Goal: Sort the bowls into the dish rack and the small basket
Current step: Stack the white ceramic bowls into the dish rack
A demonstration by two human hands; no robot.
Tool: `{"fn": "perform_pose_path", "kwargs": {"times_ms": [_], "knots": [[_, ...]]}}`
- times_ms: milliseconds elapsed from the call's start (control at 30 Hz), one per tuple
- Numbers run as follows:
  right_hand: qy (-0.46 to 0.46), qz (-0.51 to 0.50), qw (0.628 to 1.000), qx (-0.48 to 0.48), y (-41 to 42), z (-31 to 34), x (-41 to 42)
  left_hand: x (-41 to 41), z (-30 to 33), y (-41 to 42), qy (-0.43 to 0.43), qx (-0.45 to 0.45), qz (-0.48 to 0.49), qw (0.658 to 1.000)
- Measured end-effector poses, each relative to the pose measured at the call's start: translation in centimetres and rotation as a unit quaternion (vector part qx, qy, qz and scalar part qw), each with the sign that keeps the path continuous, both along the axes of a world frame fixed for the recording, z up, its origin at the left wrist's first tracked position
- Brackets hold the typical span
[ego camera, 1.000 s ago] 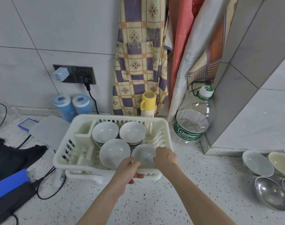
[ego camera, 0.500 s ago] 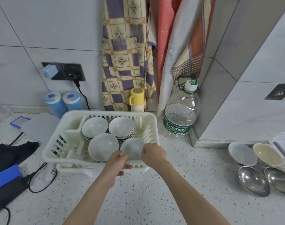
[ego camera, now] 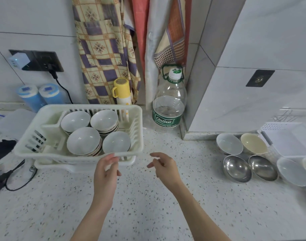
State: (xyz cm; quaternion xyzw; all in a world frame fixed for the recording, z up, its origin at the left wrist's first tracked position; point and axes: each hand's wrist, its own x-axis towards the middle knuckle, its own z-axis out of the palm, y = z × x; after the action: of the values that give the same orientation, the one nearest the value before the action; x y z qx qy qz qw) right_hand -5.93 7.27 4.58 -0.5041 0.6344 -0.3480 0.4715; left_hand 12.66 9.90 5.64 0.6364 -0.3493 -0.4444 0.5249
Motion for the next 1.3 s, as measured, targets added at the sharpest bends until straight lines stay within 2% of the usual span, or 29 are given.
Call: {"fn": "perform_pose_path", "kwargs": {"times_ms": [167, 300, 500, 600, 667, 733, 800, 933, 1067, 1167, 1300], "knots": [[-0.069, -0.12, 0.989, 0.045, 3.4, -1.6, -2.0, -3.0, -1.1, 1.7, 0.001, 0.036, -0.113, 0.993], [-0.119, -0.206, 0.969, 0.064, 5.6, -2.1, -3.8, -5.4, -2.2, 3.2, -0.014, 0.082, -0.216, 0.973], [-0.124, -0.293, 0.947, 0.045, 7.8, -1.6, -9.5, -10.2, -3.3, 3.7, -0.02, 0.131, -0.307, 0.943], [-0.123, -0.376, 0.918, 0.036, 8.6, -1.7, -14.3, -13.6, -3.6, 3.0, -0.026, 0.138, -0.339, 0.93], [-0.148, -0.448, 0.881, 0.035, 9.2, -2.4, -18.3, -16.3, -3.6, 1.9, -0.031, 0.141, -0.351, 0.925], [-0.185, -0.506, 0.841, 0.041, 9.4, -3.1, -22.5, -19.5, -3.6, 0.1, -0.038, 0.138, -0.344, 0.928], [-0.214, -0.526, 0.821, 0.054, 9.2, -3.8, -26.7, -23.2, -3.8, -2.2, -0.042, 0.134, -0.324, 0.936], [-0.233, -0.503, 0.824, 0.112, 8.7, -4.9, -33.9, -31.0, -5.0, -6.2, -0.047, 0.161, -0.285, 0.944], [-0.265, -0.533, 0.789, 0.155, 8.7, -5.7, -39.7, -37.0, -6.7, -8.2, -0.055, 0.208, -0.25, 0.944], [-0.272, -0.558, 0.765, 0.172, 8.4, -6.1, -42.5, -39.6, -7.7, -9.8, -0.056, 0.246, -0.219, 0.943], [-0.262, -0.564, 0.766, 0.164, 7.9, -6.4, -44.5, -41.1, -9.0, -11.4, -0.039, 0.243, -0.161, 0.956]]}}
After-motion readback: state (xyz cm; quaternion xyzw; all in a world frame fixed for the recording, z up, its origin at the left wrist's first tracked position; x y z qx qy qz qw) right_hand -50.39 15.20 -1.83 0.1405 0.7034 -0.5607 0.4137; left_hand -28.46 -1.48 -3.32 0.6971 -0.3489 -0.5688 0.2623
